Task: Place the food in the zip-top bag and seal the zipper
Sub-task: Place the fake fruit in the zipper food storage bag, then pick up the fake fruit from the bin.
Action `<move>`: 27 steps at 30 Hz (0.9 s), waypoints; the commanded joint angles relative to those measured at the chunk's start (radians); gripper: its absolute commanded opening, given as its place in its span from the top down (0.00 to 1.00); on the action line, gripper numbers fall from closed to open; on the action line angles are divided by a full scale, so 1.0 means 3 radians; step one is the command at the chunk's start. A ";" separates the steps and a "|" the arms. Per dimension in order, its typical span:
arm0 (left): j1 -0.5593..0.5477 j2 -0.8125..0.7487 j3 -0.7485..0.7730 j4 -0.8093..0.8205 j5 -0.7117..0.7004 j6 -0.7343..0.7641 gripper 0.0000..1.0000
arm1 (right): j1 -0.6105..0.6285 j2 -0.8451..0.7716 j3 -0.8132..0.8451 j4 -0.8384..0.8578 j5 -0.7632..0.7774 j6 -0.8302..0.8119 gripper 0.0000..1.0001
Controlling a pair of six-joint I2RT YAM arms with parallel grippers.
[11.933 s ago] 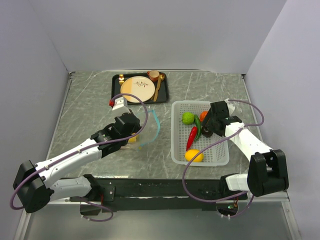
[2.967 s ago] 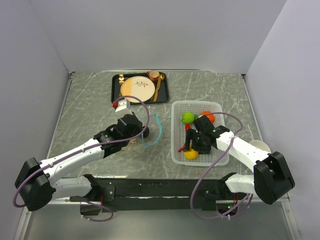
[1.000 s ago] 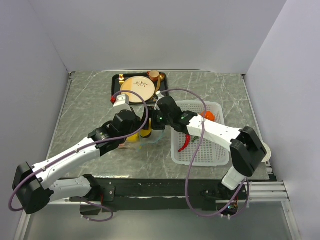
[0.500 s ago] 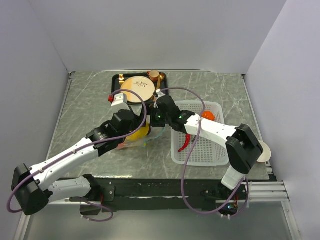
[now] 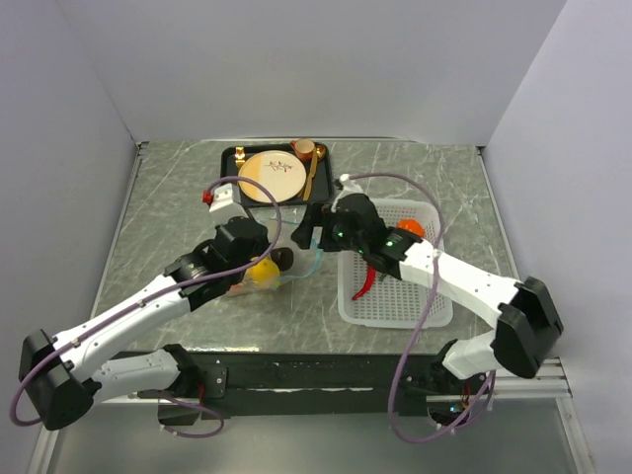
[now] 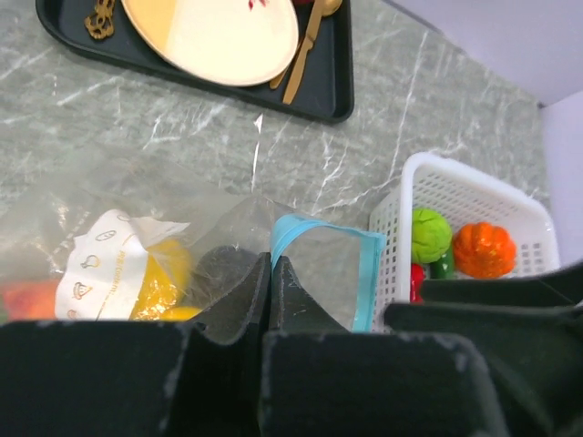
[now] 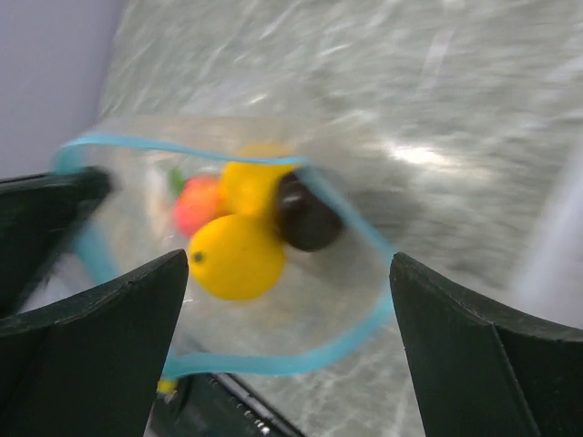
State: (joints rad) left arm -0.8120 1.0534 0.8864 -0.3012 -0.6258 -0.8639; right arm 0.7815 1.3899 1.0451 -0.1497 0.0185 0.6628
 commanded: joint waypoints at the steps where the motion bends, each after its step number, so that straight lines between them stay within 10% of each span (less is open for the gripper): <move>1: 0.0078 -0.0290 -0.0193 0.0394 0.0070 0.0097 0.99 | -0.0155 -0.0307 -0.0144 -0.0588 0.0979 0.0091 0.02; 11: 0.0186 0.0002 -0.0085 0.0353 0.0378 0.0118 0.99 | -0.1009 -0.0364 -0.0650 -0.0682 0.0864 0.0107 0.01; 27: 0.0186 -0.0106 -0.0209 0.0446 0.0480 0.0226 0.99 | -0.1332 0.0250 -0.0012 -0.1167 0.1671 0.0230 0.00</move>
State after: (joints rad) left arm -0.7570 1.0321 0.8139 -0.2050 -0.4927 -0.8059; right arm 0.3893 1.4307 0.9649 -0.4465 0.3862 0.7067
